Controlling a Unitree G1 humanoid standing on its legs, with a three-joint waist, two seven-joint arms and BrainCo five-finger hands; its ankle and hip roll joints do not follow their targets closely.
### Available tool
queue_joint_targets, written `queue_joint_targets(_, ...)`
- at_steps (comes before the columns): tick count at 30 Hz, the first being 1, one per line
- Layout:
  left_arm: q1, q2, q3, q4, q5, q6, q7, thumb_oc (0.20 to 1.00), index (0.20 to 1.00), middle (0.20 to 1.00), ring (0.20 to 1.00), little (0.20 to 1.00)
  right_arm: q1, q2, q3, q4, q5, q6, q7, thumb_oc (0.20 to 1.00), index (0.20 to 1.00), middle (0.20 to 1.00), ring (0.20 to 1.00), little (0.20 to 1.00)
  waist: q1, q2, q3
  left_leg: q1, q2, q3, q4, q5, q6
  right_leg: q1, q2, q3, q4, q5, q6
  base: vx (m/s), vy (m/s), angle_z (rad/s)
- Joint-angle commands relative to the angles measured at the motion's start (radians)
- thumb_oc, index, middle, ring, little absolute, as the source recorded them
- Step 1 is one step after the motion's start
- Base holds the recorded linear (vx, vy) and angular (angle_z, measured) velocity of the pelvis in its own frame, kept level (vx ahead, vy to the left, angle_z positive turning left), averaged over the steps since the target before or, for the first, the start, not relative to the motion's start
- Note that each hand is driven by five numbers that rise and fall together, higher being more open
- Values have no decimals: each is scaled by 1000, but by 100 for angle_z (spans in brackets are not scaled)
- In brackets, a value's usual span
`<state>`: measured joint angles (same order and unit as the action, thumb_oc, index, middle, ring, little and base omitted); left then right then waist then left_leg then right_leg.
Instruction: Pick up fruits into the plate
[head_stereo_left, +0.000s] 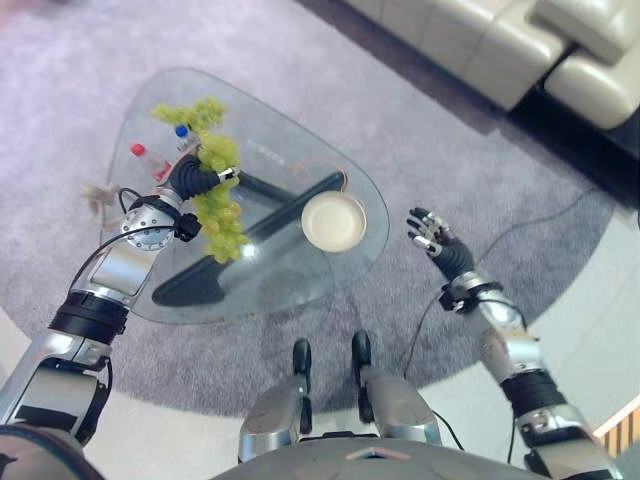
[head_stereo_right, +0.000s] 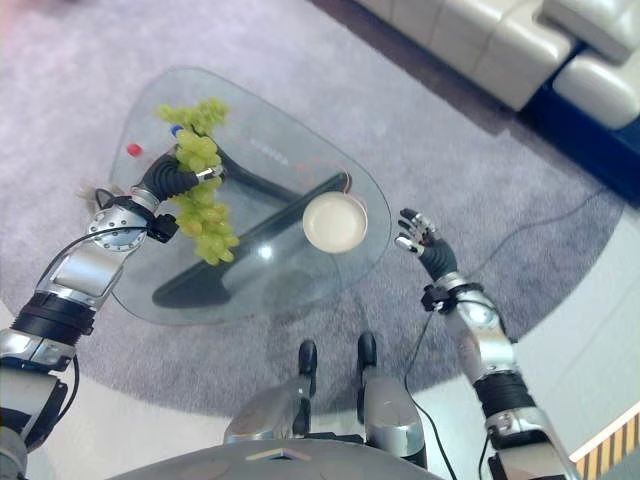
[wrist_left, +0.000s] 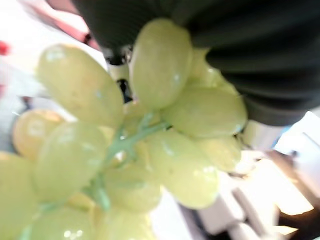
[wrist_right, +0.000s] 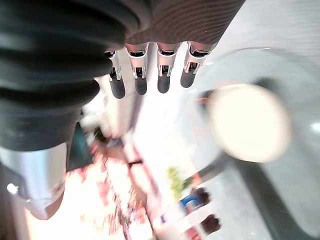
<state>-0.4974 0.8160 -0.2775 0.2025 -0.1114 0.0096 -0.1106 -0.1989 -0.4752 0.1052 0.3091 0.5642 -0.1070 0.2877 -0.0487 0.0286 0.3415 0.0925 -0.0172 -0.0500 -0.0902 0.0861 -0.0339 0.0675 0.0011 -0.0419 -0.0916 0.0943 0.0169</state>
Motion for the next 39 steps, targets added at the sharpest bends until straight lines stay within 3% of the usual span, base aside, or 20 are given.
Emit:
queue_joint_targets(1, -5, 84, 0, -37, -116, -53, -172, 200, 200, 200, 200, 200, 18, -90, -2, -73, 18, 76, 128, 1000, 1000, 1000, 1000, 1000, 27, -12, -206, 29, -39, 22, 52, -170, 19, 13, -61, -1, 96, -132, 84, 79, -28, 4)
queue_joint_targets(2, -6, 87, -1, -39, -121, -52, -178, 200, 200, 200, 200, 200, 16, -93, -1, -75, 23, 81, 130, 1000, 1000, 1000, 1000, 1000, 28, -13, -206, 33, -39, 22, 50, -170, 19, 18, -61, -1, 93, -131, 84, 109, -43, 3)
queue_joint_targets(3, -17, 99, -12, -53, -164, -53, -239, 200, 200, 200, 200, 200, -9, -117, 9, -93, 60, 138, 177, 1000, 1000, 1000, 1000, 1000, 36, -17, -224, 50, -38, 27, 44, -174, 19, 39, -65, -9, 79, -128, 87, 50, -20, 6)
queue_joint_targets(7, -67, 113, -45, -75, -243, -46, -352, 200, 200, 200, 200, 200, -66, -133, 46, -86, 164, 263, 323, 1000, 1000, 1000, 1000, 1000, 54, -24, -252, 84, -36, 34, 34, -183, 18, 81, -72, -29, 55, -124, 90, 36, -28, 13)
queue_joint_targets(11, -92, 108, -76, -102, -304, -50, -416, 200, 200, 200, 200, 200, -82, -104, 112, -115, 214, 321, 406, 1000, 1000, 1000, 1000, 1000, 63, -28, -265, 97, -36, 35, 35, -188, 19, 98, -77, -40, 49, -125, 90, -12, -16, 5)
queue_joint_targets(15, -114, 69, -115, -131, -320, -49, -450, 200, 200, 200, 200, 200, -105, -41, 180, -152, 263, 363, 423, 1000, 1000, 1000, 1000, 1000, 70, -26, -269, 107, -38, 35, 39, -193, 24, 114, -78, -47, 41, -126, 88, -21, -2, 13)
queue_joint_targets(33, -240, -136, -242, -181, -471, 0, -498, 200, 200, 200, 200, 200, -165, 128, 348, -146, 261, 318, 351, 1000, 1000, 1000, 1000, 1000, 72, -11, -279, 119, -42, 37, 39, -195, 26, 133, -89, -69, 21, -119, 84, -4, 2, 3)
queue_joint_targets(39, -252, -164, -257, -190, -484, 10, -482, 200, 200, 200, 200, 200, -178, 160, 385, -152, 288, 309, 358, 1000, 1000, 1000, 1000, 1000, 71, -8, -279, 122, -42, 42, 38, -196, 27, 134, -89, -67, 19, -119, 82, 5, 0, 1)
